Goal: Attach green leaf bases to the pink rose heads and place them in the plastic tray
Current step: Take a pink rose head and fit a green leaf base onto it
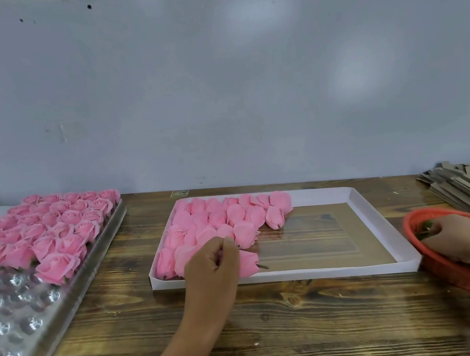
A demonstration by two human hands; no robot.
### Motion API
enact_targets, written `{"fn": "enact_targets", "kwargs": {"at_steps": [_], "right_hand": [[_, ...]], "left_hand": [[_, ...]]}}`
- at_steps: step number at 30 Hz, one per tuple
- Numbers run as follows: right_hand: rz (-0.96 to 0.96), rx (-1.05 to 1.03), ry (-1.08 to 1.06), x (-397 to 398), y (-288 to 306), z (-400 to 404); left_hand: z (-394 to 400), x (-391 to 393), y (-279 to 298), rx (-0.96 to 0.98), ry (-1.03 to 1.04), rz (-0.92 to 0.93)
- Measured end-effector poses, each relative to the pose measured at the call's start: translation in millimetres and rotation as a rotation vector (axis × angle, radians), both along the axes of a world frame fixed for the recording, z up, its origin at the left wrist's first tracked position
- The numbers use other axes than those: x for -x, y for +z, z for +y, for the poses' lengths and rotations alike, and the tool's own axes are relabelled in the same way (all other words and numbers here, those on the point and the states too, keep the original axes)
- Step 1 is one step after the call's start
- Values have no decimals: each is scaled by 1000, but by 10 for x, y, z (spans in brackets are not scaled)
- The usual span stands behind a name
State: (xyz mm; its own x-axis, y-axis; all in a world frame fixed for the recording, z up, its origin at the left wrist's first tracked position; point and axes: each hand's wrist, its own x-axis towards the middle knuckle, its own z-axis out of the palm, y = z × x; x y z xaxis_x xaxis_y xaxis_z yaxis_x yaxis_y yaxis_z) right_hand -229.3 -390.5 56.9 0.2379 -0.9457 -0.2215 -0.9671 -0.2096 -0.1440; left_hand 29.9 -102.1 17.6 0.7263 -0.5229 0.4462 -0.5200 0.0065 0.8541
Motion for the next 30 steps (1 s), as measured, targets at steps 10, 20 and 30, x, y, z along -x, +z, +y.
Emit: {"fn": "enact_targets", "kwargs": {"at_steps": [10, 20, 30], "right_hand": [[-36, 89, -40, 161, -25, -210], [7, 196, 96, 190, -204, -298], [207, 169, 141, 194, -105, -309]], "left_hand": [[-9, -4, -8, 4, 11, -12], [-7, -5, 1, 8, 16, -19], [-6, -7, 8, 12, 15, -14]]}}
